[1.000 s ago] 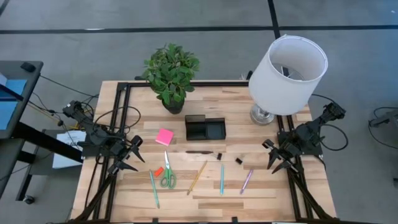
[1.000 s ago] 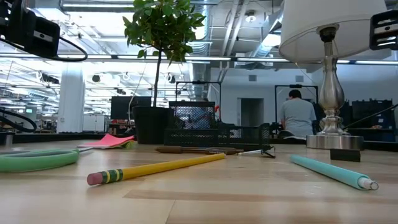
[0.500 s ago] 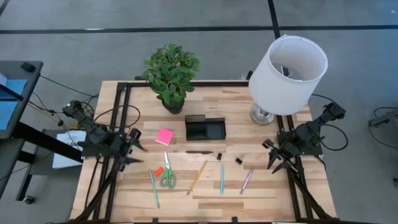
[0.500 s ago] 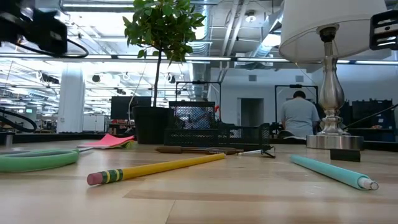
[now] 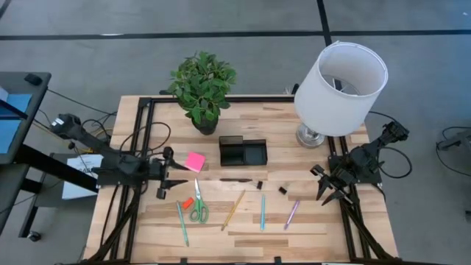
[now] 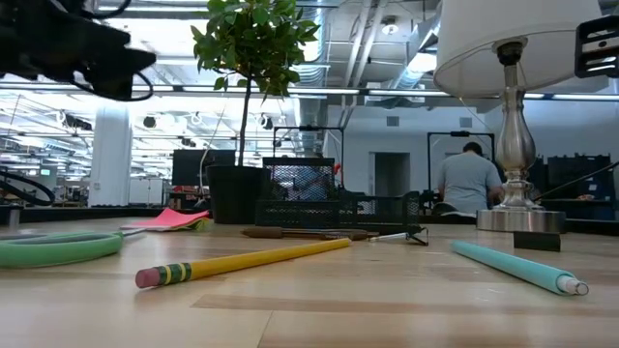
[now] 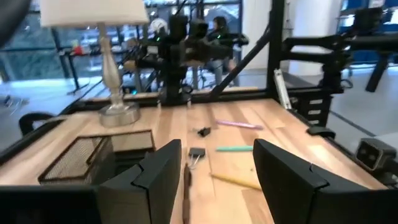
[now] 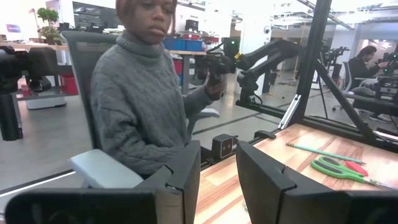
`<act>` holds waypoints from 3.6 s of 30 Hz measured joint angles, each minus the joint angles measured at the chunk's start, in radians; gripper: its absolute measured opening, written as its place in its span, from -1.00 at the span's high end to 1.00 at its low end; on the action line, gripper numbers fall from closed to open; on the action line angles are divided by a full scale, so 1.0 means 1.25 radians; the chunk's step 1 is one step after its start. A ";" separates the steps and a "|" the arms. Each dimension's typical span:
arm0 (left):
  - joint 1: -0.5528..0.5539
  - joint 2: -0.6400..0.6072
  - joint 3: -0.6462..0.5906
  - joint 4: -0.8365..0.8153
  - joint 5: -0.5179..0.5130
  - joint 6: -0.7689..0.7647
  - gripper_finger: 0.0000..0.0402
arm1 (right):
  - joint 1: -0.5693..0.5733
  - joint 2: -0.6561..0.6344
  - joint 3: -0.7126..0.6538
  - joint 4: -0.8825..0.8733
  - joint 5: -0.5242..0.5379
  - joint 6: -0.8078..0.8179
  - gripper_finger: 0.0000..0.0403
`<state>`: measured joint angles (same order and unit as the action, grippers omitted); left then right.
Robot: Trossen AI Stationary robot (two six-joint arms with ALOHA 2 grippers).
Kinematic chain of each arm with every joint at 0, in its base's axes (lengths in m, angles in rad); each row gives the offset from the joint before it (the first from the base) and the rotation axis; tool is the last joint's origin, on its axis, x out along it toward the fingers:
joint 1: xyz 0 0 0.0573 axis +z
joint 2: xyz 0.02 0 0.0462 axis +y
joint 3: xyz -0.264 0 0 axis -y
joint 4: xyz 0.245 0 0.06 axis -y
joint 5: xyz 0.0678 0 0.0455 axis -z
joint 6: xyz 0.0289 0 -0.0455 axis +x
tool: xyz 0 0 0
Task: Pick and place office supplies into organizer
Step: Put the pink sticky notes into the black desk organizer
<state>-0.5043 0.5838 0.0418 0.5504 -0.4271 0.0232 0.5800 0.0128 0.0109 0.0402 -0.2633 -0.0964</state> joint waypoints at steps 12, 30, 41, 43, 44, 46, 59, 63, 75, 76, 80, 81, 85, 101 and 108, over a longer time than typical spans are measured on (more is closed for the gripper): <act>0.004 0.118 0.002 0.146 -0.001 -0.161 0.03 | 0.000 0.000 0.000 0.000 0.000 0.000 0.52; 0.093 0.120 0.003 -0.104 -0.253 -0.327 0.04 | 0.000 0.000 0.000 0.000 0.000 0.000 0.52; 0.343 0.120 0.003 -0.339 -0.165 -0.537 0.12 | 0.000 0.000 0.000 0.000 0.000 0.000 0.52; 0.380 0.120 0.003 -0.347 -0.095 -0.527 0.15 | 0.000 0.000 0.000 0.000 0.000 0.000 0.52; 0.396 0.120 0.003 -0.351 -0.059 -0.526 0.17 | 0.000 0.000 0.000 0.000 0.000 0.000 0.52; 0.416 0.120 0.003 -0.356 -0.007 -0.522 0.19 | 0.000 0.000 0.000 0.000 0.000 0.000 0.52; 0.425 0.201 0.003 -0.323 0.001 -0.472 0.21 | 0.000 0.000 0.000 0.000 0.000 0.000 0.52; 0.425 0.277 0.003 -0.237 -0.018 -0.446 0.21 | 0.000 0.000 0.000 0.000 0.000 0.000 0.52; 0.425 0.493 0.003 -0.066 -0.010 -0.449 0.21 | 0.000 0.000 0.000 0.000 0.000 0.000 0.52; 0.425 0.509 0.003 -0.051 -0.005 -0.449 0.21 | 0.000 0.000 0.000 0.000 0.000 0.000 0.52; 0.425 0.566 0.003 0.023 0.005 -0.448 0.22 | 0.000 0.000 0.000 0.000 0.000 -0.001 0.52; 0.425 0.578 0.003 0.041 0.013 -0.447 0.22 | 0.000 0.000 0.000 0.000 0.001 -0.015 0.52; 0.425 0.621 0.004 0.097 0.048 -0.421 0.22 | 0.000 0.000 0.000 0.001 0.003 -0.099 0.52; 0.425 0.701 0.005 0.172 0.047 -0.399 0.89 | -0.021 0.000 -0.001 0.149 0.010 -0.091 0.52; 0.424 0.702 0.021 0.165 0.046 -0.419 0.99 | -0.063 0.000 -0.001 0.154 0.199 0.113 0.52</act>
<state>0.0254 1.4615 0.0676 0.7571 -0.3690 -0.5010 0.5008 0.0128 0.0101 0.2325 -0.0149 0.0453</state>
